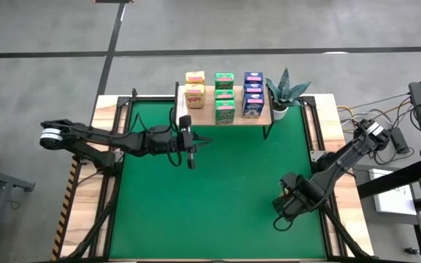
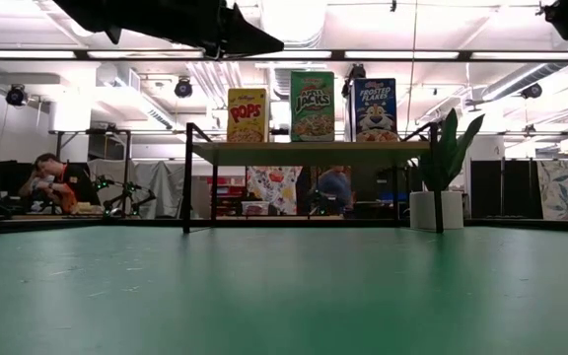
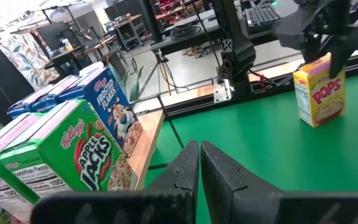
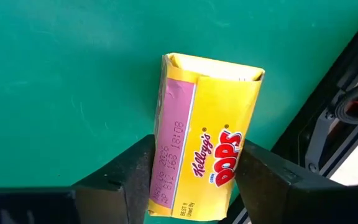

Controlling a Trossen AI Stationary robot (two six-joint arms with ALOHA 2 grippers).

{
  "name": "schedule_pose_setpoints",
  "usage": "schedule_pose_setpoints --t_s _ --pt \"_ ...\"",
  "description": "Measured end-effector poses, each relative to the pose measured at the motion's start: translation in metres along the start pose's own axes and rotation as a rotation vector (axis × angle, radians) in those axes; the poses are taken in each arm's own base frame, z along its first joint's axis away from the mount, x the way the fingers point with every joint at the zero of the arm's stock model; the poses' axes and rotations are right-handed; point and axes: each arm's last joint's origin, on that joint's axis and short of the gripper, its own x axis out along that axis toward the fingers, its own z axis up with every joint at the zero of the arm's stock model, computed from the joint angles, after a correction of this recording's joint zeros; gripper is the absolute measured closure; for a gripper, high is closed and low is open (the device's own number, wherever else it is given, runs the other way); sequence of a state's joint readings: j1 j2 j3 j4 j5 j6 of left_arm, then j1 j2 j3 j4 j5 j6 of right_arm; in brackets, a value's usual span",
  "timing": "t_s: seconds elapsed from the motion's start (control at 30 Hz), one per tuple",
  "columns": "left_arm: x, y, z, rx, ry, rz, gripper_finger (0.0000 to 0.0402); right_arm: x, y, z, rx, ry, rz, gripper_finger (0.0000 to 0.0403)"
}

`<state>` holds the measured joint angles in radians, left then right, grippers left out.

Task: Stack cereal on shelf
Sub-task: Put the yellow cereal box on the shelf aligned with the other yellow cereal boxes

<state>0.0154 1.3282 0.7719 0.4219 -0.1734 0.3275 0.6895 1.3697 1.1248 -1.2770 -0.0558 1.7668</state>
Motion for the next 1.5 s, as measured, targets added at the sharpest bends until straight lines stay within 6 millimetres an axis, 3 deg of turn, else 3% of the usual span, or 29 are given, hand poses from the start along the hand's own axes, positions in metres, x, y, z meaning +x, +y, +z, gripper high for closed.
schedule_pose_setpoints --t_s 0.37,0.77,1.0,1.27,1.5 --pt "-0.019 -0.005 0.021 0.014 -0.083 -0.026 0.0402 -0.007 0.003 0.002 -0.096 -0.075 0.04 0.0238" --pt "-0.06 -0.004 0.043 0.031 -0.117 -0.08 0.0402 -0.044 0.02 0.015 -0.299 -0.373 0.189 0.025" --pt "-0.08 0.003 0.045 0.032 -0.142 -0.073 0.0402 -0.068 0.032 0.036 -0.43 -0.565 0.254 0.025" --pt "-0.101 0.006 0.035 0.024 -0.238 -0.041 0.0402 -0.089 0.05 0.063 -0.581 -0.707 0.359 0.025" --pt "-0.119 0.011 0.034 0.01 -0.326 -0.006 0.0402 -0.113 0.055 0.087 -0.668 -0.826 0.385 0.025"
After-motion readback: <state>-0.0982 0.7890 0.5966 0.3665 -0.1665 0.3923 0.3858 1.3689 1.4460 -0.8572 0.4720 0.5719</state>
